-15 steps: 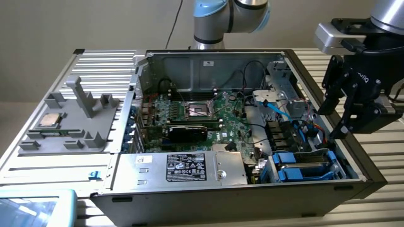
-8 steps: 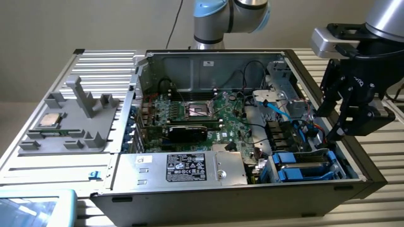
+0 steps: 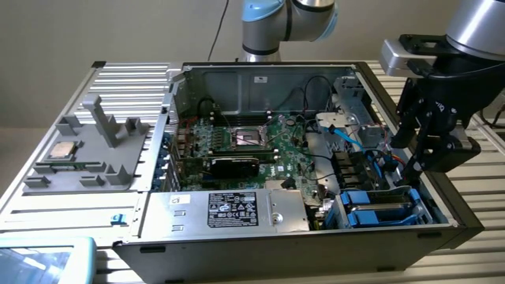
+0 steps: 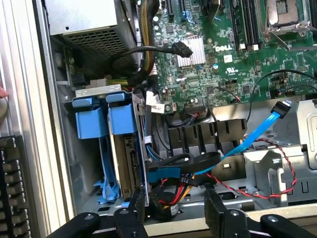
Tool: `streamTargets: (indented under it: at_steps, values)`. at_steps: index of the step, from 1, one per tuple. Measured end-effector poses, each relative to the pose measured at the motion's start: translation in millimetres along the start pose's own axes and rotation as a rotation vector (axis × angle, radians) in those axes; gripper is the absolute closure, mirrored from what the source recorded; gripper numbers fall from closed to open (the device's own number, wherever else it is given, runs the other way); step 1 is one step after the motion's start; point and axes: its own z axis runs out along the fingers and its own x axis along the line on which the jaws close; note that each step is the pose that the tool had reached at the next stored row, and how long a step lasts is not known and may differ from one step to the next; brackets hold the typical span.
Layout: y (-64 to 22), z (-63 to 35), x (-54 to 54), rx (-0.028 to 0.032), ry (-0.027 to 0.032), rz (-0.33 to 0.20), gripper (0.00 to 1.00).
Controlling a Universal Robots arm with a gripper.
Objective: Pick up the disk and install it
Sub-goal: 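Insert the first disk wire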
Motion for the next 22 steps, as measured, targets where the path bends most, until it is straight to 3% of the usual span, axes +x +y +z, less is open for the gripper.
streamTargets:
  at_steps: [3, 14, 22]
  values:
    - [1.1, 1.5, -6.3, 0.0002, 0.0002, 0.0, 0.4]
    - [10.5, 7.8, -5.4, 0.0002, 0.0008, 0.067, 0.4]
    - [11.6, 8.8, -5.5, 0.0116, -0.0005, 0.134, 0.4]
